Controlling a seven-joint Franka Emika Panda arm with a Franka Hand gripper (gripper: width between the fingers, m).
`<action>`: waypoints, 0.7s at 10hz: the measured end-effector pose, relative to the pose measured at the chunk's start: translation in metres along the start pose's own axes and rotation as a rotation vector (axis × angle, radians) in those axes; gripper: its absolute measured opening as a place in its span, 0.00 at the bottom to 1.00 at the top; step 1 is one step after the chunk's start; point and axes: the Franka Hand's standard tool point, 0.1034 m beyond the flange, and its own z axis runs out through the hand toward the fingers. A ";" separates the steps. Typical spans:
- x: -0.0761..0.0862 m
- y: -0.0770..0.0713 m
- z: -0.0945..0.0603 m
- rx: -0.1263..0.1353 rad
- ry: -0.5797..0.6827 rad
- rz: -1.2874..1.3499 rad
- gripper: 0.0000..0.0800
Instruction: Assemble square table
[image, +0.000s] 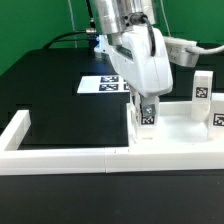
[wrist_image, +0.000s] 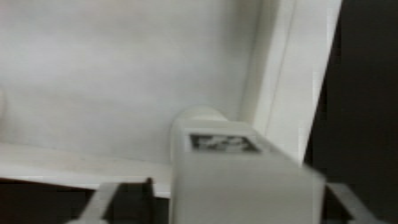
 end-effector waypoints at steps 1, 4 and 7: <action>0.000 0.000 0.000 -0.009 0.003 -0.234 0.59; -0.003 0.000 -0.001 -0.012 0.000 -0.464 0.80; 0.001 -0.004 -0.003 -0.038 0.017 -0.847 0.81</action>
Offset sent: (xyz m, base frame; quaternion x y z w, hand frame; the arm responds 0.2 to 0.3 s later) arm 0.0000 0.0000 0.0000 0.0000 0.0000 -0.1938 0.9810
